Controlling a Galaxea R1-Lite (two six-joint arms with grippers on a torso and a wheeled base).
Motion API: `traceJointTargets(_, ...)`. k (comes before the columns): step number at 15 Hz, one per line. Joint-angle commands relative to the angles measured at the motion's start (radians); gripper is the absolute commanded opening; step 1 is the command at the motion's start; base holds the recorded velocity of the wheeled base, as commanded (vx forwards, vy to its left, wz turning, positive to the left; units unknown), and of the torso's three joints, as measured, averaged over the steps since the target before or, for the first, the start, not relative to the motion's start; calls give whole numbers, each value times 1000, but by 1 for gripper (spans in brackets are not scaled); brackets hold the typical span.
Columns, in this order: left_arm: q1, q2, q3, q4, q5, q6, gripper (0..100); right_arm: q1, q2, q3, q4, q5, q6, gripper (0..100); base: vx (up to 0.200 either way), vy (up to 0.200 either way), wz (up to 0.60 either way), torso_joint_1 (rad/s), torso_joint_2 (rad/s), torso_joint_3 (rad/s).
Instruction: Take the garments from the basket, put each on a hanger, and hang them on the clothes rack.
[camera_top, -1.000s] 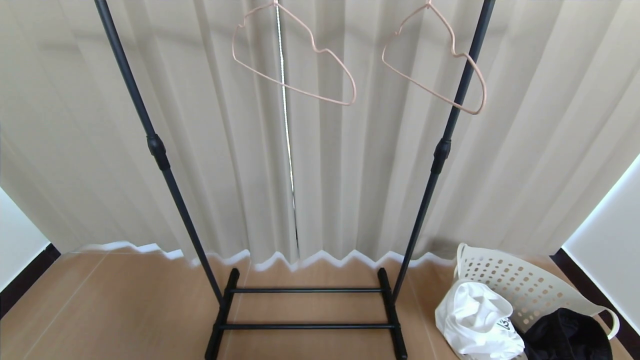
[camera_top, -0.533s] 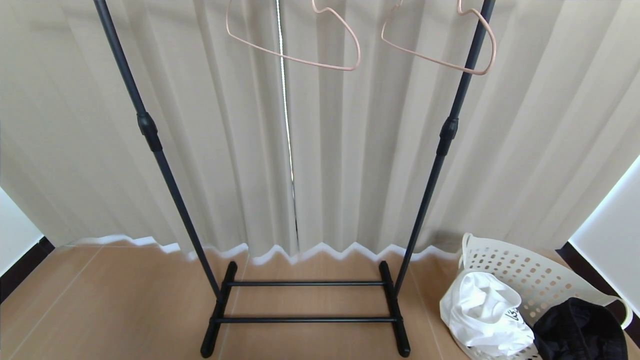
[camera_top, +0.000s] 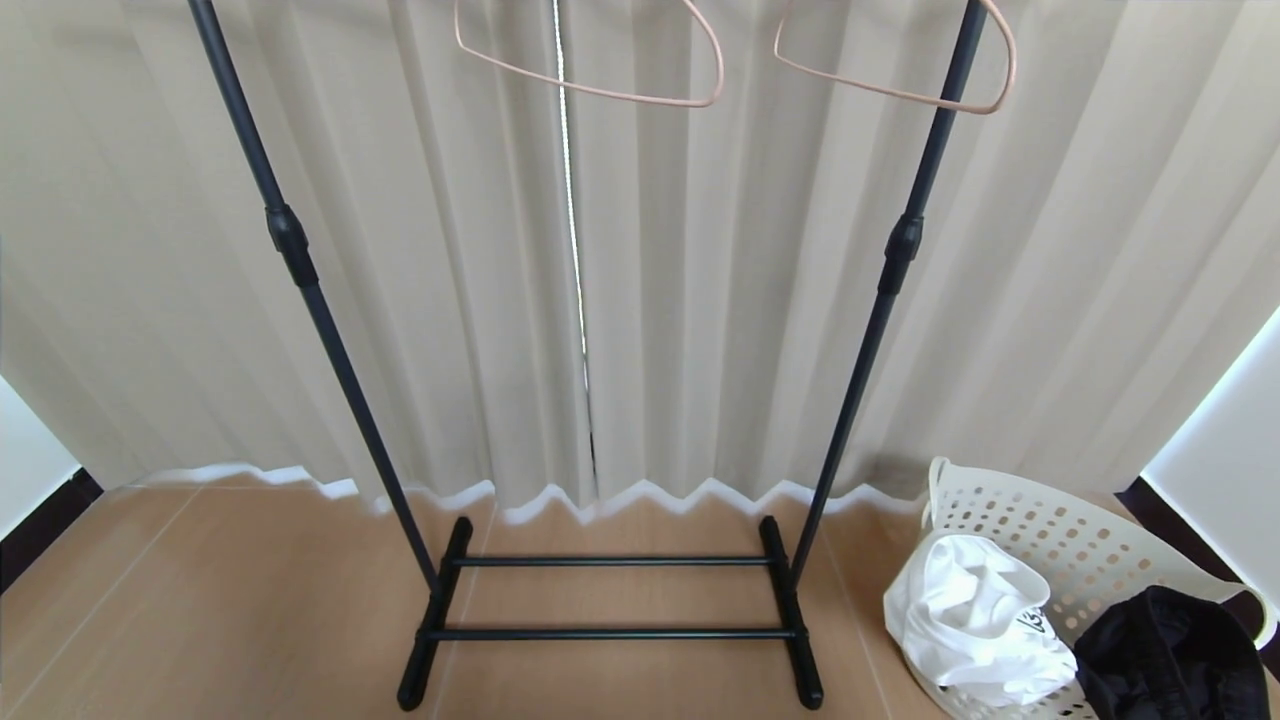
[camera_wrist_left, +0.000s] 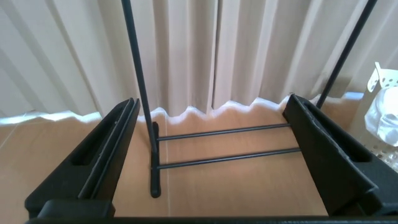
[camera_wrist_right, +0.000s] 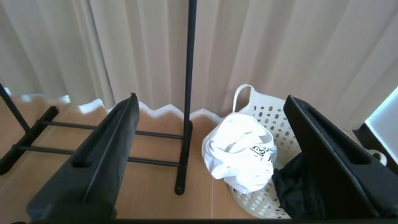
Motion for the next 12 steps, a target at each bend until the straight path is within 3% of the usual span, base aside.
traceJointTargets(1,0,0,0,-1,1,1,100,2,1,0,0,0,0,100,0,0,-600,2,61,56)
traceJointTargets(9,0,0,0,-1,-2,1,100,0,1,0,0,0,3,100,0,0,-600,4,13,10)
traceJointTargets(12,0,0,0,-1,-2,0,100,0,1,0,0,0,3,100,0,-133,0,0,2,2)
